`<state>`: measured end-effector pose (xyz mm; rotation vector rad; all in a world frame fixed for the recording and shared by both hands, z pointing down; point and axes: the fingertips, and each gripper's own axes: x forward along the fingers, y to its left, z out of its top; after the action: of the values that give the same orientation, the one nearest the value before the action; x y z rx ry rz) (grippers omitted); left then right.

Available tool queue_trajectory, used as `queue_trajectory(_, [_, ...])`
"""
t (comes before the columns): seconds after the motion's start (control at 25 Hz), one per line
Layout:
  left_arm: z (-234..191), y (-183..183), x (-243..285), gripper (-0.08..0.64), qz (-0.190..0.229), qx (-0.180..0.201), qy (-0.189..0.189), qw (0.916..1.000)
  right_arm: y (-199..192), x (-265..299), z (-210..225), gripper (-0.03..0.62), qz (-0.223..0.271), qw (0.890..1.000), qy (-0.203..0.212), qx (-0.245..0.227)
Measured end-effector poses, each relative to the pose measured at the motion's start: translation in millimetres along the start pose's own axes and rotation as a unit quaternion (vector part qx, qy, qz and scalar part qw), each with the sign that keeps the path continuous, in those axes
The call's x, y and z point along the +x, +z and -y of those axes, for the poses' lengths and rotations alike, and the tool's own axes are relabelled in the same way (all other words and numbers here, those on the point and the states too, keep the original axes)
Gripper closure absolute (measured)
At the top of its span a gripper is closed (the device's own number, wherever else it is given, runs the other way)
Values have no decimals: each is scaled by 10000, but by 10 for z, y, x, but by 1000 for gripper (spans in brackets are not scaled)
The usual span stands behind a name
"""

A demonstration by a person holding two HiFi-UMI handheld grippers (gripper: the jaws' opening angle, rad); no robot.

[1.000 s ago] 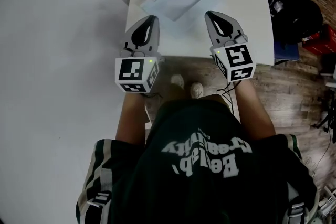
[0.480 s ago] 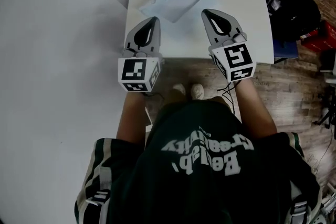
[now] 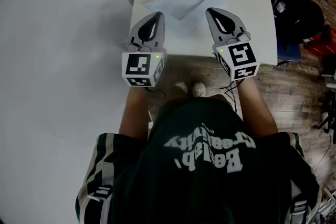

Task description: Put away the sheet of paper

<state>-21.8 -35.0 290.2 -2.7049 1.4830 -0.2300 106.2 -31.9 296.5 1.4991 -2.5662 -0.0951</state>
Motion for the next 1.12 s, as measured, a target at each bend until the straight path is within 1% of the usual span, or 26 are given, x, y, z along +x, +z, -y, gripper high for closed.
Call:
queue_trajectory(0.2, [49, 3, -13, 558, 46, 45, -54, 10000, 36, -6, -19, 598, 37, 10000, 11, 55])
queue_trajectory(0.48, [59, 43, -13, 558, 73, 95, -40, 9999, 84, -26, -20, 600, 58, 9999, -10, -133])
queue_trajectory(1.12, [3, 59, -27, 558, 72, 141, 12, 9999, 144, 40, -66, 600, 124, 9998, 28, -174])
